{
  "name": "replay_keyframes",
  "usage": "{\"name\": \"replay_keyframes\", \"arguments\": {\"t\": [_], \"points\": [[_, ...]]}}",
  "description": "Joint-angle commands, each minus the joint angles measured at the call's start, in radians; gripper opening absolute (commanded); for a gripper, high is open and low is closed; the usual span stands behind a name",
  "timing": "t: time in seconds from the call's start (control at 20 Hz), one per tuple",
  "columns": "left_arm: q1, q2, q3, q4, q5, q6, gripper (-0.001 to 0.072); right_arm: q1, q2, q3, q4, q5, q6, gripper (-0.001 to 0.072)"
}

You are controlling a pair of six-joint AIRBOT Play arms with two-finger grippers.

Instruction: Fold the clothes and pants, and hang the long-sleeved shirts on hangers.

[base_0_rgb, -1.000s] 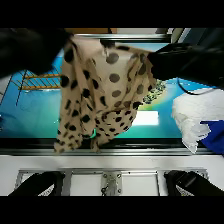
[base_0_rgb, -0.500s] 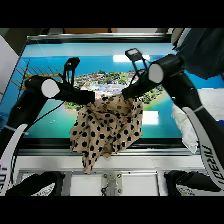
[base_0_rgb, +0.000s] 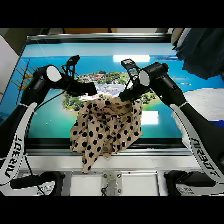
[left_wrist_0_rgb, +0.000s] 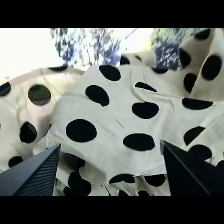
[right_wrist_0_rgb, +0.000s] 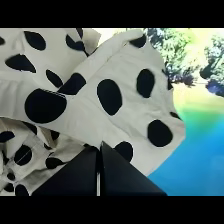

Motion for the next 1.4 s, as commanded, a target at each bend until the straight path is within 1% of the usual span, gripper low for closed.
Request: {"name": "replay_keyframes", "arguments": {"t": [0.0, 0.15, 0.25, 0.35, 0.5, 0.65, 0.7, 0.85, 1.0, 1.1, 1.35], "points": [[0.001, 0.053, 0.008, -0.010, 0.002, 0.021, 0.0675, -0.031, 0.022, 0.018, 0.040, -0.027, 0.071, 0.0007], [-0.087, 0.162, -0.155, -0.010, 0.039, 0.026, 0.0675, -0.081, 0.027, 0.057, 0.137, -0.050, 0.106, 0.0006], [-0.177, 0.217, -0.280, 0.002, 0.130, -0.007, 0.0675, -0.092, 0.028, 0.068, 0.177, -0.064, 0.108, 0.0006], [-0.286, 0.219, -0.368, 0.120, 0.232, -0.104, 0.0675, -0.090, 0.028, 0.068, 0.185, -0.063, 0.108, 0.0006], [-0.370, 0.135, -0.387, 0.320, 0.278, -0.264, 0.0675, -0.090, 0.032, 0.068, 0.209, -0.063, 0.108, 0.0006], [-0.373, 0.016, -0.317, 0.410, 0.314, -0.331, 0.0675, -0.090, 0.042, 0.068, 0.245, -0.057, 0.107, 0.0006], [-0.362, -0.021, -0.282, 0.435, 0.311, -0.365, 0.0675, -0.090, 0.047, 0.068, 0.244, -0.055, 0.107, 0.0006], [-0.311, -0.105, -0.188, 0.430, 0.301, -0.393, 0.0675, -0.090, 0.065, 0.068, 0.244, -0.042, 0.107, 0.0006], [-0.275, -0.150, -0.134, 0.433, 0.288, -0.395, 0.0675, -0.090, 0.080, 0.068, 0.244, -0.041, 0.107, 0.0006], [-0.262, -0.167, -0.118, 0.433, 0.261, -0.396, 0.0675, -0.090, 0.082, 0.068, 0.244, -0.041, 0.103, 0.0006], [-0.260, -0.171, -0.130, 0.469, 0.264, -0.396, 0.0673, -0.090, 0.082, 0.068, 0.244, -0.041, 0.103, 0.0007]]}}
